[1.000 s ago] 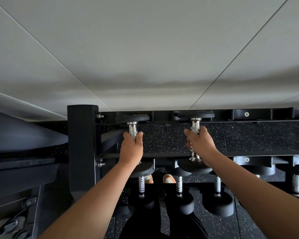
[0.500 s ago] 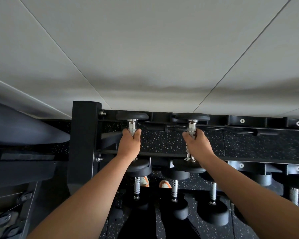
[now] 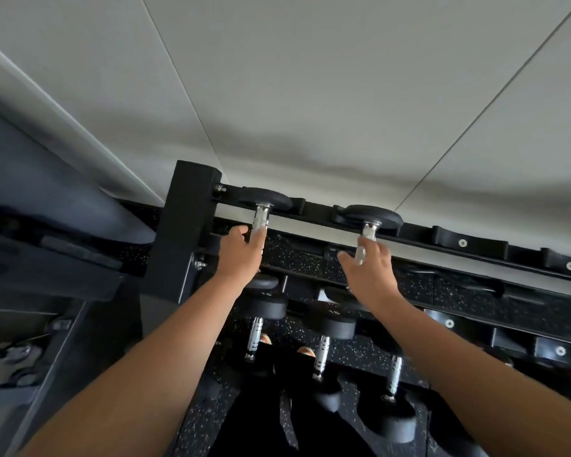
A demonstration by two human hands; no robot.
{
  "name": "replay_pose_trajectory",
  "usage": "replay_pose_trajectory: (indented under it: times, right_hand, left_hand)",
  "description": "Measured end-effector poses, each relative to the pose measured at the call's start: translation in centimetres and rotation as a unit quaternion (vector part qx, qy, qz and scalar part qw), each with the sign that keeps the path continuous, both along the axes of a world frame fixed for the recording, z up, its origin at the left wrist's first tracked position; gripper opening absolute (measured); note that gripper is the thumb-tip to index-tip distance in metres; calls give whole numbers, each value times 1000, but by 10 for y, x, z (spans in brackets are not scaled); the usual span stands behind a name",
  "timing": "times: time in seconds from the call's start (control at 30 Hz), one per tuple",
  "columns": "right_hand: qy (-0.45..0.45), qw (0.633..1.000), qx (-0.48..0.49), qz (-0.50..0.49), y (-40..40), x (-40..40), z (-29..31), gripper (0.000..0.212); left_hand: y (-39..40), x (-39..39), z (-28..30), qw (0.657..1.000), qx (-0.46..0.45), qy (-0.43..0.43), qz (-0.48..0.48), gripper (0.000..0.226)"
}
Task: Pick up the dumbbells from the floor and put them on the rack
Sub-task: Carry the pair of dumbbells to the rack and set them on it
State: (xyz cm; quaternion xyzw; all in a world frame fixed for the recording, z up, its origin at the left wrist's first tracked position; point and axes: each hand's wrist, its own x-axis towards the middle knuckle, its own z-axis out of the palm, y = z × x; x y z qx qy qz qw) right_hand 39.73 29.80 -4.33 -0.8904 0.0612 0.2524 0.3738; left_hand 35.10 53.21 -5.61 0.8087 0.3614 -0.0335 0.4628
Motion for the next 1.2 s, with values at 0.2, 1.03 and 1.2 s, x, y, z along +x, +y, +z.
replay_pose_trajectory:
  times: [0.2, 1.03, 1.2]
  right_hand:
    - [-23, 998, 12, 55, 17, -16, 6, 64]
    - [-164, 865, -22, 474, 182, -193, 17, 67]
    - [-178, 816, -50, 548, 211, -266, 5, 71]
  left_hand:
    - [9, -37, 17, 999, -8, -21, 24, 67]
    - [98, -352, 29, 980, 104, 33, 168, 61]
    - [104, -444, 19, 972, 180, 71, 134, 54]
